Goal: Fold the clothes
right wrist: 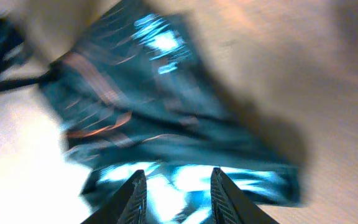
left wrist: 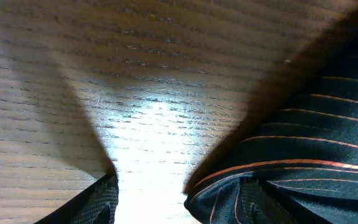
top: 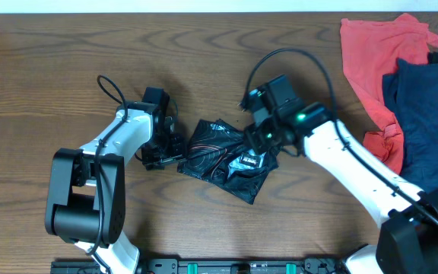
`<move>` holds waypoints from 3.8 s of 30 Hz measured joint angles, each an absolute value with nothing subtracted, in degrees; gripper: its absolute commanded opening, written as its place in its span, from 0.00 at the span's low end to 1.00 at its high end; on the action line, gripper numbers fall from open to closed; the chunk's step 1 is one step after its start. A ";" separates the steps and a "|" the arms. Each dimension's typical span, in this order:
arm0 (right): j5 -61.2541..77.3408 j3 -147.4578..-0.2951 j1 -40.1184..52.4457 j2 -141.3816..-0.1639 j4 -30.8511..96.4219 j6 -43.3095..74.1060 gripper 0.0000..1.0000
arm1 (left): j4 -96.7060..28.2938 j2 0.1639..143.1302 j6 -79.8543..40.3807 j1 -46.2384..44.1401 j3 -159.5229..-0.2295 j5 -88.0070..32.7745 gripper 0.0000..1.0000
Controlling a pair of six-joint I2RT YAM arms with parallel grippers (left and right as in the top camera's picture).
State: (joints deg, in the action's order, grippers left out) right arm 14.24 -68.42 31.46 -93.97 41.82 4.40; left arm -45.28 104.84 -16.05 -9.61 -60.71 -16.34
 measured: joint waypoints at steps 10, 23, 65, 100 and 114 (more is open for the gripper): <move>18.68 -67.92 38.46 -98.45 43.00 3.92 0.32 | -45.17 104.84 -16.08 -9.61 -60.71 -16.34 0.66; 17.41 -67.70 40.49 -102.17 39.24 6.15 0.27 | -45.15 104.84 -16.08 -9.61 -60.71 -16.36 0.66; -3.16 -67.48 41.45 -103.61 54.89 28.75 0.02 | -46.30 104.79 -14.90 -9.61 -60.77 -16.32 0.66; -8.60 -67.48 33.26 -90.72 55.42 29.23 0.15 | -25.50 111.70 -9.89 -16.38 -65.34 -32.18 0.06; -8.84 -67.48 33.23 -90.72 56.49 29.12 0.15 | -26.06 113.06 -8.73 0.49 -76.09 -18.28 0.06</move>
State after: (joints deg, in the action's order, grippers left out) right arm -8.84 -67.48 33.23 -90.72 56.49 29.12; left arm -26.06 113.06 -8.73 0.49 -76.09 -18.28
